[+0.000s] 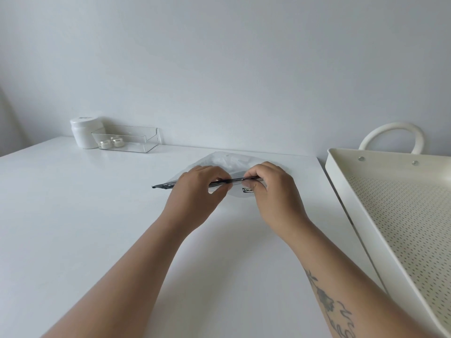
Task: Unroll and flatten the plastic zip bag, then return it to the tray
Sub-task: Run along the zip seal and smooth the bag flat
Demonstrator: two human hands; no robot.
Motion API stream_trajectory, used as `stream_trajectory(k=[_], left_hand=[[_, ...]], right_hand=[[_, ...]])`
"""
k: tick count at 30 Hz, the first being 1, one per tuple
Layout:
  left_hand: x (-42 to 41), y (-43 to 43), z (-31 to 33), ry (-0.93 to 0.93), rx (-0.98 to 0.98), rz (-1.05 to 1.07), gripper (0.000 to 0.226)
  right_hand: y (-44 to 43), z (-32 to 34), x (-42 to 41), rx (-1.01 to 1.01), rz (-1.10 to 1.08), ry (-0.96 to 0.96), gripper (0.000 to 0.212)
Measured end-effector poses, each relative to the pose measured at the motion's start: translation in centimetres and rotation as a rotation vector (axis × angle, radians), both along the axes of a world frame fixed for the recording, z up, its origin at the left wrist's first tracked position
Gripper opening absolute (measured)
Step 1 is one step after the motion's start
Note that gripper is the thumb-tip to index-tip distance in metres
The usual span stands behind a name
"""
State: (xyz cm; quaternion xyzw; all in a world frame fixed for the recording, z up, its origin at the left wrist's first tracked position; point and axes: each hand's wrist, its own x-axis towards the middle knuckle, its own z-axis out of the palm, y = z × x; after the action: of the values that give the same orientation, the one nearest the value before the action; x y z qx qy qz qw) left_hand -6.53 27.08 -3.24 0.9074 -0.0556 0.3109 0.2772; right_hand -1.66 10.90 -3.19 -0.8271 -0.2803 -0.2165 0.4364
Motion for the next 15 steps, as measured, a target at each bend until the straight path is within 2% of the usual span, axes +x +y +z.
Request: stream_trajectory(k=[7, 15], left_hand=[[-0.04, -0.1, 0.04, -0.034, 0.028, -0.026, 0.002], [0.01, -0.2, 0.13, -0.051, -0.029, -0.032, 0.002]], right_hand=[[0.01, -0.5, 0.08, 0.021, 0.097, 0.015, 0.012], [0.13, -0.26, -0.41, 0.22, 0.178, 0.183, 0.012]])
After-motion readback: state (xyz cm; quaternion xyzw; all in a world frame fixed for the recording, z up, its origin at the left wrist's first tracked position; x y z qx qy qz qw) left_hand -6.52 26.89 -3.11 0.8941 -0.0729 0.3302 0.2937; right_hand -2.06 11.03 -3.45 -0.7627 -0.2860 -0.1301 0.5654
